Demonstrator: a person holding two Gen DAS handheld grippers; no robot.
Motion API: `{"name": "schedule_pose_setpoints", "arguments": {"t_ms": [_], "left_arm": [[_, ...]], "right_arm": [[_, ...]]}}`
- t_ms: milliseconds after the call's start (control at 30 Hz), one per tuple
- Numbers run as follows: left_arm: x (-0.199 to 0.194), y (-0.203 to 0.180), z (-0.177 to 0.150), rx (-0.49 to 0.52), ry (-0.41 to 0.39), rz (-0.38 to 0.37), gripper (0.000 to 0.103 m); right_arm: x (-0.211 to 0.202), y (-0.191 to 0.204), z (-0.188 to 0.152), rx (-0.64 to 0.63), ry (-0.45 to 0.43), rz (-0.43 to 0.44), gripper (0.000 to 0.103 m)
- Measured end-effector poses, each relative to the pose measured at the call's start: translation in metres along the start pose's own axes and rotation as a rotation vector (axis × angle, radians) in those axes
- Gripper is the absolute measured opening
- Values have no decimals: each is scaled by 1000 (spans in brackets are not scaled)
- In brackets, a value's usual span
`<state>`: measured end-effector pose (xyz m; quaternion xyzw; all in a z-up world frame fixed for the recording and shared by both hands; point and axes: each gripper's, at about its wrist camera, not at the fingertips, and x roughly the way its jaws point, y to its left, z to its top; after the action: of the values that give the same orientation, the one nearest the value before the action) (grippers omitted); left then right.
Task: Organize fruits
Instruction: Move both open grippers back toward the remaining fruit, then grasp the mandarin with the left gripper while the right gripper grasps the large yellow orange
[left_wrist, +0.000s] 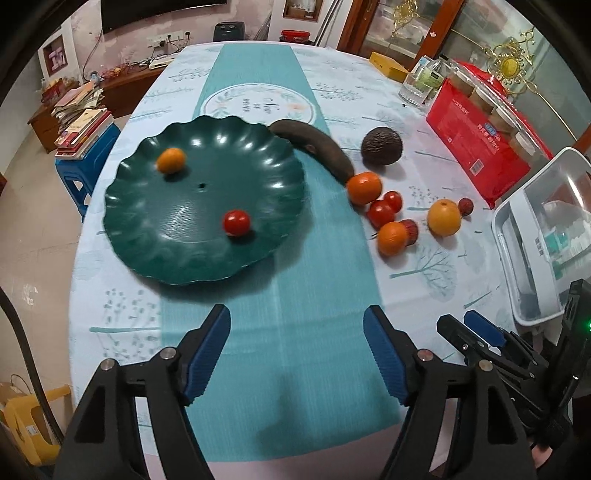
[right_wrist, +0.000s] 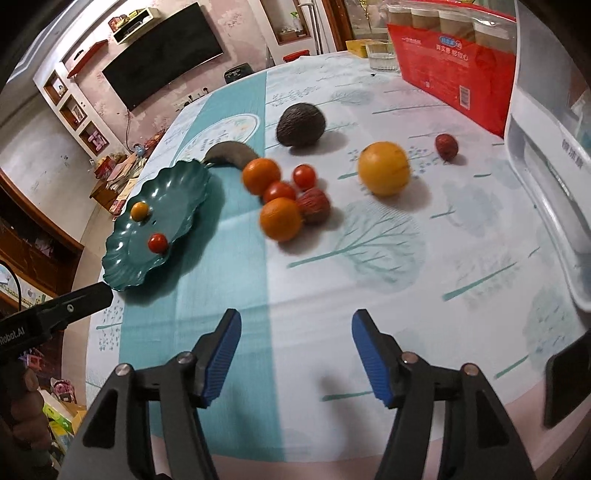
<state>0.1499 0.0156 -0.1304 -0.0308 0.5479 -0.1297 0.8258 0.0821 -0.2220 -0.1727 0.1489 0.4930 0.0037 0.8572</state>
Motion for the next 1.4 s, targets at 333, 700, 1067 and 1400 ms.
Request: {"name": "schedule_pose_setpoints", "arguments": {"t_ms": [333, 700, 1067, 1400], "left_arm": [[24, -53, 8, -38, 7, 24, 79], [65, -89, 28, -69, 52, 56, 79], [100, -104, 48, -94, 94, 71, 79], [125, -103, 57, -114, 100, 19, 79]], "right_arm": [[2, -51, 28, -42, 22, 26, 73], [25, -84, 66, -83, 47, 50, 76], [59, -81, 96, -131, 54, 77, 77], [83, -82, 104, -131, 20, 83, 77]]}}
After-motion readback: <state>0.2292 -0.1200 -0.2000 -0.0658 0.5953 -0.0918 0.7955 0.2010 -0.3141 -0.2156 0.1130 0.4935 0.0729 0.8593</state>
